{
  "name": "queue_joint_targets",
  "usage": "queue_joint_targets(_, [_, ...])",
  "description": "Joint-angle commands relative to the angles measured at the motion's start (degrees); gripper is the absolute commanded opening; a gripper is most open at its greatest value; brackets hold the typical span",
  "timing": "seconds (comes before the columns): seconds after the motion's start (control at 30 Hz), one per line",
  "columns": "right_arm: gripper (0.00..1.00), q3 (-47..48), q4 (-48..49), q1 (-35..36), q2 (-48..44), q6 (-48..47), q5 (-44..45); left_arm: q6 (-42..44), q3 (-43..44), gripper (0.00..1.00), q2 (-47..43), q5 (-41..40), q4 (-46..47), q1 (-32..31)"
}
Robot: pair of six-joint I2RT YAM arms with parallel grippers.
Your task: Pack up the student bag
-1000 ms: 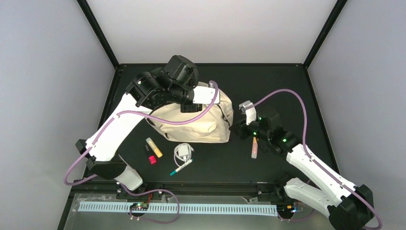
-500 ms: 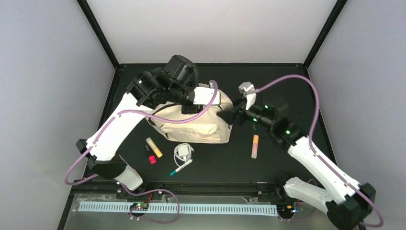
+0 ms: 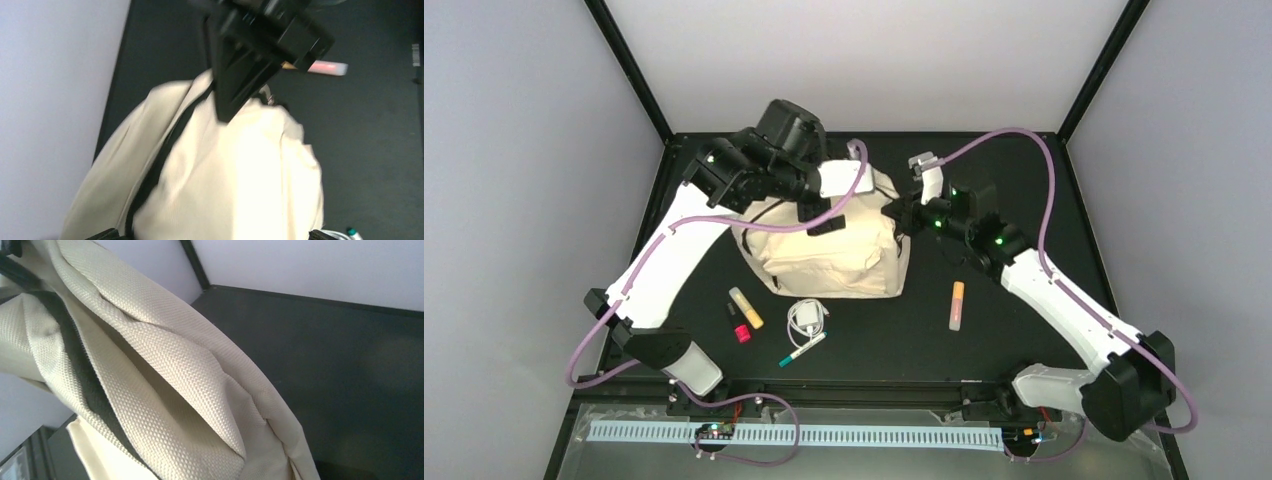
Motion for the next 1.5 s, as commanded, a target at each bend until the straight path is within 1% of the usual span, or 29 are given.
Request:
queue_joint_targets(0.0, [0.01, 3.6, -2.7, -4.6, 5.0, 3.3, 1.0, -2.8, 1.9, 0.99, -2.9, -1.0, 1.3, 9.0])
queue_joint_targets(0.1, [0.01, 5.1, -2.3, -5.8, 7.1, 0.5, -0.6, -3.5, -4.0, 0.99, -7.0, -1.0, 3.5, 14.7])
queue_joint_targets(0.17, [0.01, 6.8, -3.5, -5.7, 8.5, -2.7, -1.9, -3.9, -10.0, 0.99, -9.7, 1.3, 5.4, 19.8])
queue_joint_targets(0.3, [0.01, 8.7, -5.0, -5.8, 9.8, -8.0, -4.2, -3.8, -24.2, 0.99, -14.0, 10.4, 12.4, 32.3])
queue_joint_targets(0.37, [0.01, 9.1, -5.1, -5.8, 9.6, -9.6, -5.1, -2.7, -31.7, 0.99, -15.3, 16.8, 15.5, 36.0])
queue_joint_targets(0.43, [0.01, 9.9, -6.0, -5.8, 9.5, -10.5, -4.3, -1.7, -37.0, 0.99, -16.0, 20.3, 18.2, 36.8])
queue_joint_targets(0.5, [0.01, 11.1, -6.8, -5.8, 9.7, -10.9, -3.5, -2.8, -41.2, 0.99, -15.9, 22.8, 21.8, 36.9])
queue_joint_targets(0.6, [0.01, 12.6, -7.1, -5.8, 10.5, -10.9, -3.4, -3.8, -45.1, 0.99, -15.1, 29.3, 25.3, 37.0])
queue_joint_targets(0.7, [0.01, 15.3, -8.8, -5.9, 13.0, -11.0, -0.6, -2.2, -48.4, 0.99, -15.6, 35.6, 27.5, 36.9])
queue_joint_targets(0.73, [0.01, 16.5, -9.4, -6.0, 13.8, -11.1, 0.2, -2.3, -49.4, 0.96, -15.8, 37.1, 28.2, 36.9])
queue_joint_targets(0.77, [0.01, 17.7, -9.9, -6.2, 14.8, -11.1, 1.0, -2.4, -50.0, 0.88, -15.9, 38.0, 28.5, 37.0])
queue_joint_targets(0.83, [0.01, 20.7, -10.7, -6.9, 16.9, -10.5, 2.9, -2.9, -50.3, 0.64, -15.7, 38.5, 28.1, 36.9])
queue_joint_targets(0.93, [0.01, 25.5, -11.0, -9.0, 20.3, -7.5, 5.2, -2.0, -50.4, 0.3, -15.7, 40.7, 25.3, 36.8])
queue_joint_targets(0.97, [0.03, 26.8, -11.0, -9.6, 21.2, -6.5, 6.0, -1.6, -50.6, 0.22, -16.0, 41.6, 24.4, 36.9])
queue_joint_targets(1.0, [0.08, 28.2, -11.1, -10.0, 22.2, -6.1, 6.6, -1.0, -50.8, 0.13, -16.4, 42.2, 23.7, 36.8])
queue_joint_targets(1.03, [0.17, 29.7, -11.8, -10.2, 23.2, -6.2, 7.4, -0.9, -51.0, 0.06, -16.8, 42.5, 23.4, 36.8])
queue_joint_targets(1.07, [0.3, 31.1, -12.6, -10.2, 23.9, -6.3, 8.1, -1.3, -51.2, 0.02, -17.1, 42.5, 23.4, 36.9])
queue_joint_targets(1.1, [0.39, 32.3, -13.6, -10.1, 24.4, -6.3, 9.5, -2.3, -51.4, 0.02, -17.2, 42.6, 23.7, 36.9])
queue_joint_targets(1.17, [0.53, 33.1, -14.6, -10.1, 23.7, -5.9, 13.8, -4.9, -51.8, 0.02, -16.9, 43.6, 25.0, 36.9])
queue_joint_targets(1.2, [0.56, 32.6, -14.5, -10.1, 22.5, -5.7, 16.5, -6.2, -52.2, 0.02, -16.9, 44.7, 25.7, 36.8])
queue_joint_targets(1.23, [0.6, 31.7, -14.1, -10.1, 21.0, -5.1, 18.8, -8.0, -52.6, 0.02, -16.9, 45.8, 27.0, 36.7])
queue_joint_targets(1.3, [0.63, 27.7, -12.5, -10.0, 17.0, -3.7, 22.3, -11.9, -53.3, 0.02, -17.0, 47.7, 30.2, 36.2])
queue_joint_targets(1.33, [0.63, 25.7, -11.4, -10.0, 14.0, -2.8, 23.1, -14.7, -53.5, 0.02, -17.0, 48.2, 31.5, 35.7])
queue_joint_targets(1.4, [0.63, 20.2, -9.7, -9.1, 8.4, -0.3, 23.5, -16.7, -53.1, 0.01, -16.7, 48.5, 32.2, 34.4])
queue_joint_targets(1.47, [0.63, 13.2, -5.6, -5.7, 2.8, 1.8, 24.7, -17.9, -52.4, 0.01, -16.2, 48.8, 32.6, 33.5])
